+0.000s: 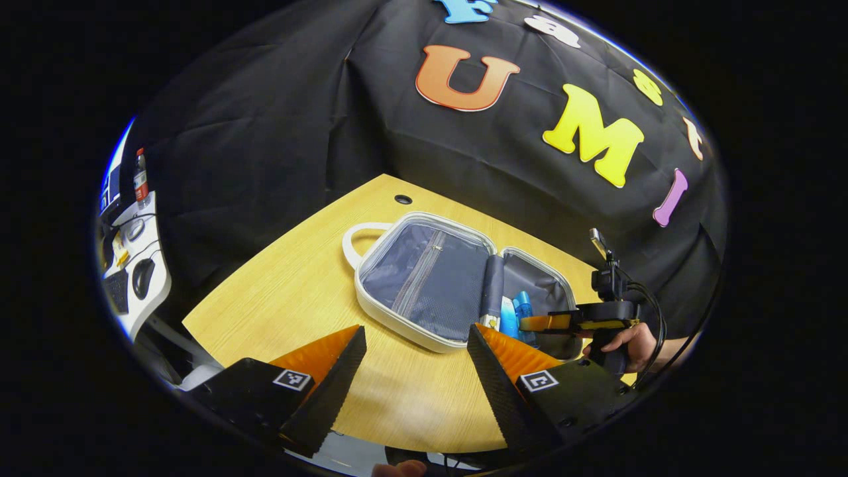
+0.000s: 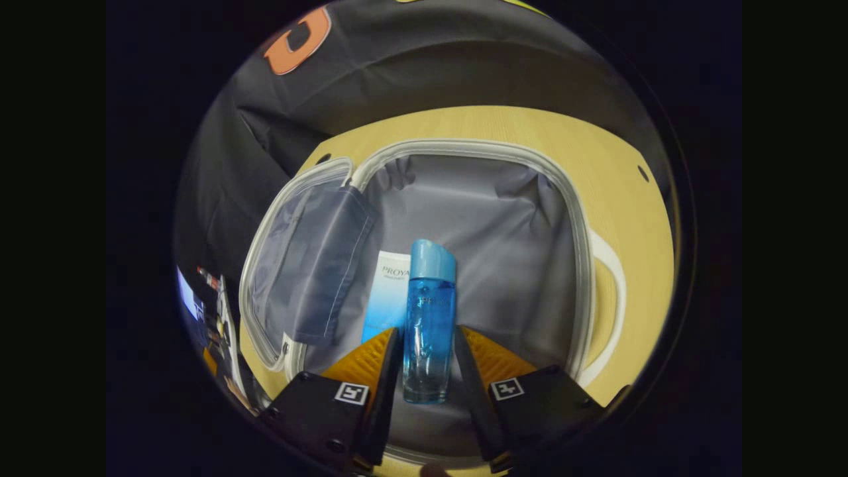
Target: First open the suitcase, pack the skin care products into it, and then close the suitcase.
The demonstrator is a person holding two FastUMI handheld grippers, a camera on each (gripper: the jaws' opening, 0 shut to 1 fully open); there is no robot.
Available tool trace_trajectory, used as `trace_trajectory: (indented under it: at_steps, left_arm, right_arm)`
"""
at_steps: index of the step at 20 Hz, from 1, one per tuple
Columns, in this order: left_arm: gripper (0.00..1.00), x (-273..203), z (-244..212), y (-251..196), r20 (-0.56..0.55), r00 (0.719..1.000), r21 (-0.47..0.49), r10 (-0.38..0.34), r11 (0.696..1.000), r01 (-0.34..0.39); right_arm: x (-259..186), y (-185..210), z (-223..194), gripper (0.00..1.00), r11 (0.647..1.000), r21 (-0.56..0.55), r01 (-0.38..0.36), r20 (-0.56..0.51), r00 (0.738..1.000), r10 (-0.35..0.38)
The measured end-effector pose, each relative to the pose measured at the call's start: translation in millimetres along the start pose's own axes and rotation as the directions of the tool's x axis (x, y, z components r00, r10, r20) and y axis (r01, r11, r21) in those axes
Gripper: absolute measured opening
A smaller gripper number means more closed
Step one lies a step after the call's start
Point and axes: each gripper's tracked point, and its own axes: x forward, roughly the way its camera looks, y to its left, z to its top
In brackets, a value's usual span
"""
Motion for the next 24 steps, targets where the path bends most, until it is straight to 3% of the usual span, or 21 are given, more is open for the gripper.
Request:
trace_trajectory:
  at_steps: [2, 5, 6, 7, 8, 9, 11, 12, 13, 15, 19, 20, 21, 24]
  left_arm:
    - [0.98, 3.7, 3.5, 1.8, 0.0, 1.0, 0.014, -0.019, 1.0, 0.019]
    - [0.98, 9.7, 18.6, 4.0, 0.03, 0.998, 0.006, -0.056, 0.998, 0.056]
    - [0.98, 12.2, 25.6, 7.2, 0.044, 0.997, 0.0, -0.068, 0.998, 0.068]
    - [0.98, 15.9, 30.8, 13.2, 0.053, 0.996, -0.011, -0.078, 0.997, 0.078]
    - [0.98, 21.0, 32.6, 19.7, 0.044, 0.994, -0.03, -0.099, 0.994, 0.101]
    - [0.98, 26.5, 32.9, 25.4, 0.034, 0.992, -0.059, -0.122, 0.991, 0.124]
    - [0.97, 40.6, 41.4, 42.1, 0.034, 0.984, -0.138, -0.174, 0.974, 0.177]
    - [0.97, 50.3, 45.1, 49.8, 0.036, 0.978, -0.184, -0.207, 0.96, 0.211]
    - [0.97, 61.4, 47.4, 58.7, 0.036, 0.97, -0.235, -0.241, 0.941, 0.242]
    - [0.97, 88.5, 49.0, 74.9, 0.037, 0.954, -0.338, -0.298, 0.895, 0.292]
    - [0.97, 141.0, 47.3, 108.3, 0.031, 0.945, -0.484, -0.327, 0.822, 0.3]
    - [0.97, 151.9, 46.6, 111.9, 0.023, 0.942, -0.499, -0.335, 0.813, 0.301]
    - [0.97, 160.0, 50.4, 115.4, 0.024, 0.938, -0.517, -0.344, 0.799, 0.307]
    - [0.96, 188.2, 53.9, 122.2, 0.029, 0.934, -0.597, -0.357, 0.743, 0.303]
  right_arm:
    - [-14.0, -3.3, 3.5, 0.63, 0.997, -0.066, 0.026, 0.038, 0.999, -0.024]
    - [-44.0, -11.2, 8.7, 0.63, 0.979, -0.186, 0.085, 0.114, 0.991, -0.064]
    - [-57.3, -15.7, 9.3, 0.68, 0.968, -0.223, 0.111, 0.136, 0.987, -0.081]
    - [-73.4, -15.0, 12.8, 0.63, 0.965, -0.234, 0.12, 0.171, 0.982, -0.081]
    - [-89.6, -12.0, 14.4, 0.68, 0.965, -0.237, 0.115, 0.201, 0.977, -0.067]
    - [-107.8, -9.2, 14.7, 0.64, 0.964, -0.246, 0.103, 0.222, 0.974, -0.047]
    - [-136.9, -3.2, 9.9, 0.68, 0.964, -0.26, 0.054, 0.23, 0.973, 0.008]
    - [-149.0, 0.5, 5.3, 0.65, 0.965, -0.262, 0.016, 0.221, 0.974, 0.044]
    - [-161.0, 1.6, 1.6, 0.68, 0.966, -0.256, -0.016, 0.21, 0.975, 0.072]
    - [-179.4, -8.2, -2.5, 0.68, 0.971, -0.236, -0.027, 0.21, 0.974, 0.079]
    - [-195.3, -34.2, -15.4, 0.68, 0.959, -0.276, 0.063, 0.218, 0.976, -0.001]
    - [-195.9, -33.1, -23.3, 0.69, 0.958, -0.281, 0.061, 0.203, 0.979, -0.002]
    - [-195.6, -31.7, -30.3, 0.64, 0.958, -0.282, 0.052, 0.185, 0.983, 0.001]
    - [-194.1, -26.3, -41.0, 0.69, 0.966, -0.255, 0.029, 0.149, 0.989, 0.009]
